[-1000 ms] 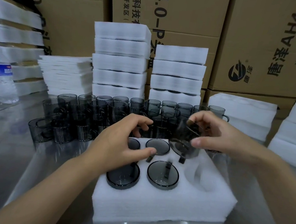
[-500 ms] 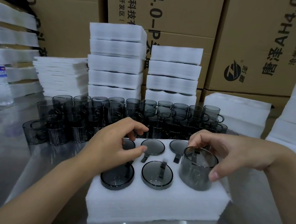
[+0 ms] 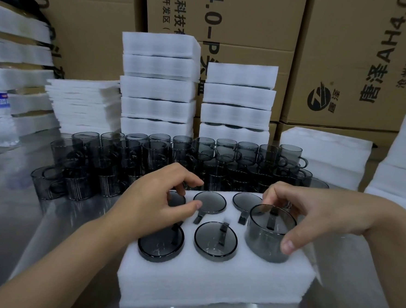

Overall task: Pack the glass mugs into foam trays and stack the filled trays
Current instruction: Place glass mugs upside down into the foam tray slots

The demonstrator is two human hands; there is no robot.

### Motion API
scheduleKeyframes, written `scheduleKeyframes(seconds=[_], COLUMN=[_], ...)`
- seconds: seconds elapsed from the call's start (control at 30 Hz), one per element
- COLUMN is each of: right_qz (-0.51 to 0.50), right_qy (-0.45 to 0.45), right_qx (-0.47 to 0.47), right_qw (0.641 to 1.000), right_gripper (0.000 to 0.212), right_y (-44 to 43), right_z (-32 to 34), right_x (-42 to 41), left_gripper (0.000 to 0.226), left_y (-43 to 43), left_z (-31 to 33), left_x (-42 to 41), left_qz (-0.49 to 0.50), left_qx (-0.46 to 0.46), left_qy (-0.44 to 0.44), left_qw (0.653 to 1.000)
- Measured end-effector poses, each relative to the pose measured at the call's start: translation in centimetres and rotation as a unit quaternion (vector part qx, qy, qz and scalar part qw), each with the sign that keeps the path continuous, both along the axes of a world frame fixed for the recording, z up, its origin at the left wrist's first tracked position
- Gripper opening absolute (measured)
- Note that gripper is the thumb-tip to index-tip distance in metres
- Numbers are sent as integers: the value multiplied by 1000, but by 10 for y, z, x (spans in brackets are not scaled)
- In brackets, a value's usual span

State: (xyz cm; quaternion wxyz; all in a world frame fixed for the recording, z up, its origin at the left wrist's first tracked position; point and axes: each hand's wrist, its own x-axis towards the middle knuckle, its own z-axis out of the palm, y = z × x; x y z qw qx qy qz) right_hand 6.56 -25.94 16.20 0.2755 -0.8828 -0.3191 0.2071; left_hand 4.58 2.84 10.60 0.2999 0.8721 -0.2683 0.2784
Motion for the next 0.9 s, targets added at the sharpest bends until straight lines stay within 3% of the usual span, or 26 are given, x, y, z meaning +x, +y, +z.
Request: scheduleKeyframes(seconds=[0.47, 0.67, 0.8, 0.9], right_qz=[24, 10, -107, -147], right_qy=[27, 19, -14, -15], right_qx=[-2, -6, 99, 60], right_qw=[999, 1000, 989, 987], right_gripper=[56, 68, 67, 77], right_y=[-5, -7, -9, -12], right_z=[3, 3, 2, -1], right_x=[-1, -2, 4, 8], left_gripper=[28, 27, 26, 31], left_y=[-1, -3, -9, -18], left_z=[1, 4, 9, 14], left_x=[-2, -5, -12, -21], left_qz=[4, 2, -21, -57], left_qx=[-3, -3, -4, 7], left_qy=[11, 22, 38, 68], left_qw=[1000, 1000, 999, 996])
